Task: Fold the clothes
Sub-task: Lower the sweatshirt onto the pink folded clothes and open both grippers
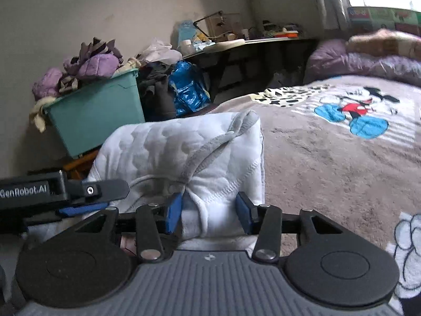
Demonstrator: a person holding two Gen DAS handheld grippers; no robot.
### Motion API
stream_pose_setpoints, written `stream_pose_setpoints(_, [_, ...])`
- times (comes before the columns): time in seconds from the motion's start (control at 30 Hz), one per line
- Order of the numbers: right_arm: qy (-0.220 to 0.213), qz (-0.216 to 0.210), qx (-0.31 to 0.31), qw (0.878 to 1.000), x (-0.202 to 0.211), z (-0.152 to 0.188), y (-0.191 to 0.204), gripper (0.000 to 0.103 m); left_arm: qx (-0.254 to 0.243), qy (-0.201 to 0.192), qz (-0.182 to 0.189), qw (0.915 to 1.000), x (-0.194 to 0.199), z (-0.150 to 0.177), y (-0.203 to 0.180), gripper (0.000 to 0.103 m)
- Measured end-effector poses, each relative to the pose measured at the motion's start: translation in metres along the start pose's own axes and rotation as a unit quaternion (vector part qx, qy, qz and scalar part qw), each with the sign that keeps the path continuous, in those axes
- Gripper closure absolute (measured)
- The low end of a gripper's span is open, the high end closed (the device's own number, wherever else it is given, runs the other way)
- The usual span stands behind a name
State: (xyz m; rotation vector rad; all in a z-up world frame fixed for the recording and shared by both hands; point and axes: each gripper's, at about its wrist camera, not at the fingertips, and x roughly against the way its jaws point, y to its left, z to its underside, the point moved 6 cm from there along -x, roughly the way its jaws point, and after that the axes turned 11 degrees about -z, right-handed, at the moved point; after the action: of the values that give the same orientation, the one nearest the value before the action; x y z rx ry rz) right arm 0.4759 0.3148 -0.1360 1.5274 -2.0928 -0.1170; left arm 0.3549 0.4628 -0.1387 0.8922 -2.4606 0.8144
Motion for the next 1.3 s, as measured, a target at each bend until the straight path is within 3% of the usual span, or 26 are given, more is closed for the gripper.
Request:
stream_pose_setpoints(0.1, [-0.010, -0.005, -0.026, 1.000, 0.015, -0.010, 0.001, 0.056, 0.019, 0.004, 0.013, 0.9997, 0.007, -0.006, 0.003, 0.046])
stream_pose_setpoints(0.2, [-0.003, 0.008, -0.018, 1.000, 0.025, -0.020, 0.007, 0.047, 0.027, -0.006, 0.022, 0.9994, 0.026, -0.014, -0.003, 0.033])
stream_pose_setpoints(0.27, [0.003, 0.015, -0.014, 1.000, 0.030, -0.025, 0.012, 0.044, 0.024, -0.013, 0.018, 0.9995, 0.037, -0.019, -0.007, 0.031])
stream_pose_setpoints(0.37, [0.008, 0.032, -0.026, 0.999, 0.040, -0.031, 0.013, 0.032, -0.004, -0.024, 0.002, 0.9997, 0.049, -0.022, -0.014, 0.024])
stream_pose_setpoints(0.53, [0.020, 0.050, -0.037, 0.998, 0.061, -0.035, 0.023, 0.019, -0.059, -0.041, -0.029, 0.9970, 0.066, -0.026, -0.025, 0.000])
stream_pose_setpoints(0.7, [0.032, 0.067, -0.033, 0.997, 0.078, -0.040, 0.041, 0.004, -0.114, -0.058, -0.059, 0.9900, 0.084, -0.030, -0.037, 0.000])
stream_pose_setpoints(0.97, [0.049, 0.092, -0.020, 0.994, 0.089, -0.050, 0.064, 0.001, -0.166, -0.040, -0.145, 0.9747, 0.107, -0.034, -0.037, 0.000])
stream_pose_setpoints(1.1, [0.055, 0.102, -0.009, 0.993, 0.097, -0.048, 0.079, 0.001, -0.162, -0.015, -0.119, 0.9795, 0.117, -0.034, -0.031, 0.000])
stream_pose_setpoints(1.3, [0.064, 0.117, 0.000, 0.991, 0.111, -0.045, 0.093, 0.001, -0.173, -0.005, -0.098, 0.9800, 0.133, -0.029, -0.030, 0.000])
